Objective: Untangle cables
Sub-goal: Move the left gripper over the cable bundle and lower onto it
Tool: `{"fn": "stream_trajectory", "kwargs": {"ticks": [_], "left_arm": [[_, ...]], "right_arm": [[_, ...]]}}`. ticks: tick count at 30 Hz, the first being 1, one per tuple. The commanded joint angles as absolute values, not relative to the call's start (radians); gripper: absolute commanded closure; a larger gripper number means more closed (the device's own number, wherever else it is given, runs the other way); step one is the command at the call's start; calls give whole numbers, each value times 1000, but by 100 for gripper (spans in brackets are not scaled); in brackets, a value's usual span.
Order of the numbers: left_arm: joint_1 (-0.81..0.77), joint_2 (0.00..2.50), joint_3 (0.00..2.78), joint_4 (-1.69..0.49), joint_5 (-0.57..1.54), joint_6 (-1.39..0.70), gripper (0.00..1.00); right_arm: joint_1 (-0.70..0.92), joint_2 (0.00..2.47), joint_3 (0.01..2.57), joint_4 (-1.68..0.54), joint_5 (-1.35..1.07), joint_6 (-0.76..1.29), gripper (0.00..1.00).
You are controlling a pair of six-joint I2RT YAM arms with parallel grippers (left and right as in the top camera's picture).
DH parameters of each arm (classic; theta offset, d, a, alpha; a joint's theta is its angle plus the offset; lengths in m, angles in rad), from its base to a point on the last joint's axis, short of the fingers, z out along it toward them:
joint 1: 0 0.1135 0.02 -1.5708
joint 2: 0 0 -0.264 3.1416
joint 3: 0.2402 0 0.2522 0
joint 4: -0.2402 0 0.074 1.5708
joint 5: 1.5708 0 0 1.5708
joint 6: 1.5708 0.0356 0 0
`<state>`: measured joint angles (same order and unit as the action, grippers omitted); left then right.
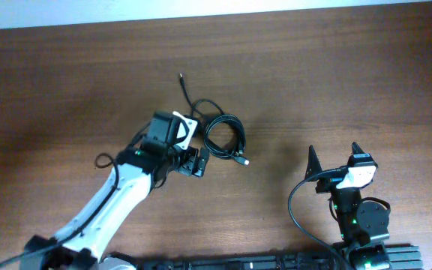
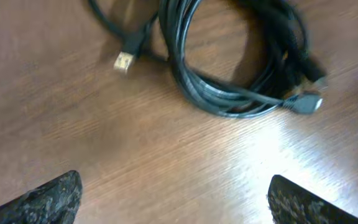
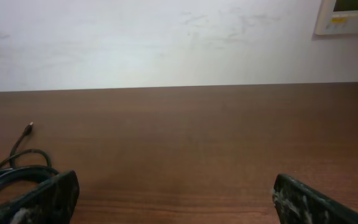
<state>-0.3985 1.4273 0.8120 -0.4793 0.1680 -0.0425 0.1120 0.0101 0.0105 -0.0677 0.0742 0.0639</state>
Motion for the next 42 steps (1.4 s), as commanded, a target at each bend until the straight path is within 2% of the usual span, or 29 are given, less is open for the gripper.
{"fn": "stream_trajectory", "kwargs": {"ticks": [1,5,11,16,27,42], "left_arm": [[-402,1468,935,-574,160,-41,4],[-402,1491,1113,-748,160,-70,2],[-402,1493,1129,-880,161,-120,1],[-402,1493,1129,-857,224,-120,1],[-402,1496,1129,-830,224,-128,1],[-402,1624,1129,-684,221,-127,1]], "right_arm": [[110,4,6,-75,76,60,2],[110,4,6,-75,76,60,2],[110,4,6,-75,76,60,2],[110,4,6,-75,76,60,2],[110,4,6,-75,76,60,2],[110,4,6,-75,76,60,2]]}}
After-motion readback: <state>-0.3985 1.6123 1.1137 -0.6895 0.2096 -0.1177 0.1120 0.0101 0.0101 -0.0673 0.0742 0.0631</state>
